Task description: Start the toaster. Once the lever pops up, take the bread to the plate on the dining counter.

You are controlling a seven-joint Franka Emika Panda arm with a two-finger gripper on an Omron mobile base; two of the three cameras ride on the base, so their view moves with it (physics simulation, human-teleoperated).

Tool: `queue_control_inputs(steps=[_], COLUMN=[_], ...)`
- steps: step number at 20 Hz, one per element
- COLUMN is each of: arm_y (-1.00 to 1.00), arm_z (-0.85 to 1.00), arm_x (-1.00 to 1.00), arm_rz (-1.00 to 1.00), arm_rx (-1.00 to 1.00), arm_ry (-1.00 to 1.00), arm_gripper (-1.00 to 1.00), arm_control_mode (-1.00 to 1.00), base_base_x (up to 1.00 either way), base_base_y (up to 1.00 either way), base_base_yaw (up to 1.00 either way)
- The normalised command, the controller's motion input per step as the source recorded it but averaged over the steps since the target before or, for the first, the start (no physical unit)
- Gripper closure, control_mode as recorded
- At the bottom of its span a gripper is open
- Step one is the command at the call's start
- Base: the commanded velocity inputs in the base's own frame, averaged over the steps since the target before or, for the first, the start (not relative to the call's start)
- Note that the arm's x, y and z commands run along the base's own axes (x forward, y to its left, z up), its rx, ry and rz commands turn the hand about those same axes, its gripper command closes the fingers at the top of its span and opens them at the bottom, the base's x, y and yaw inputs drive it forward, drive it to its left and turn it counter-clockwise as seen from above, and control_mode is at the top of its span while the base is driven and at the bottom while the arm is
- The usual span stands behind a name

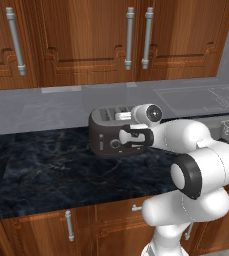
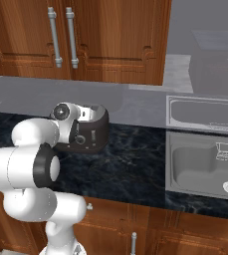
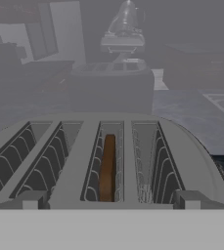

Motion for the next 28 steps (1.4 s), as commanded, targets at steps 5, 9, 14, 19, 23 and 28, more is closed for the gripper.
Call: queue_control_inputs(steps=[5,9,14,19,23,28], arm_y=[0.0,0.0,0.0,0.0,0.0,0.0], arm_z=[0.0,0.0,0.0,0.0,0.0,0.0], arm_x=[0.0,0.0,0.0,0.0,0.0,0.0], arm_rz=[0.0,0.0,0.0,0.0,0.0,0.0], arm_rx=[0.0,0.0,0.0,0.0,0.0,0.0], arm_ry=[0.0,0.0,0.0,0.0,0.0,0.0], arm_gripper=[-1.0,-1.0,-1.0,-1.0,-1.0,-1.0], arm_control_mode=[-1.0,-1.0,-1.0,-1.0,-1.0,-1.0], base_base_x=[0.0,0.0,0.0,0.0,0.0,0.0], base_base_y=[0.0,0.0,0.0,0.0,0.0,0.0], base_base_yaw=[0.0,0.0,0.0,0.0,0.0,0.0])
